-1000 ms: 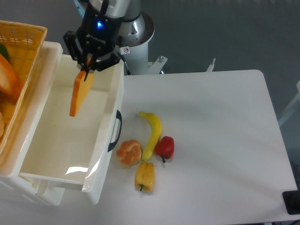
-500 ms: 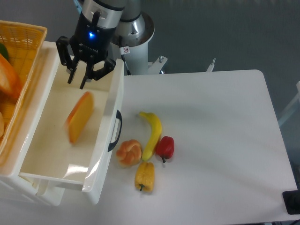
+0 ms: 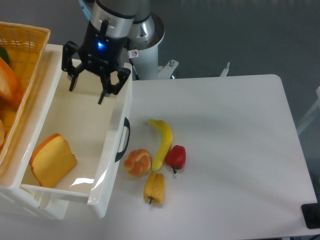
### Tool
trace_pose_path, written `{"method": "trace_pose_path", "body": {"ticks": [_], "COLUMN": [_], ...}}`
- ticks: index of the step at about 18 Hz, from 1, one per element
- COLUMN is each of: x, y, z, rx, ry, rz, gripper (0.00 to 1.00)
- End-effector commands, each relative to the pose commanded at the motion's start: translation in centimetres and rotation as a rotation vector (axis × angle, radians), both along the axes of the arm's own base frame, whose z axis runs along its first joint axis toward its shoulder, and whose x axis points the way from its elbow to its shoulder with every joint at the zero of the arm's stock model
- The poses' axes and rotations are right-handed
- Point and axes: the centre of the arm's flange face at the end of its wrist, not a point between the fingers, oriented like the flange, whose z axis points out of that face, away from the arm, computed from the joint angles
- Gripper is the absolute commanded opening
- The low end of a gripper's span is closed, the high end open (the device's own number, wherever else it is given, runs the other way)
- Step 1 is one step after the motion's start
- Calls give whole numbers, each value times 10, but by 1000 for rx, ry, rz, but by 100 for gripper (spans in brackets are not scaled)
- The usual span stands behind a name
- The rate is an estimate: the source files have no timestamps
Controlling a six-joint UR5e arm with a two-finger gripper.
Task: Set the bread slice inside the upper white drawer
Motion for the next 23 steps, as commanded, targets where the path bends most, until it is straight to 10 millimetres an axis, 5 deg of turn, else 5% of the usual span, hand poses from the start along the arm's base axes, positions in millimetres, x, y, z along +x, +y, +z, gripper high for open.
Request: {"method": "trace_pose_path", "body": {"ticks": [9, 16, 23], "x": [-60, -108, -130], "y": [-8, -18, -18], "z": [-12, -45, -74], "rx": [20, -29, -149], "ry": [33, 113, 230], "rz": [83, -20, -161], "gripper": [100, 100, 100]}}
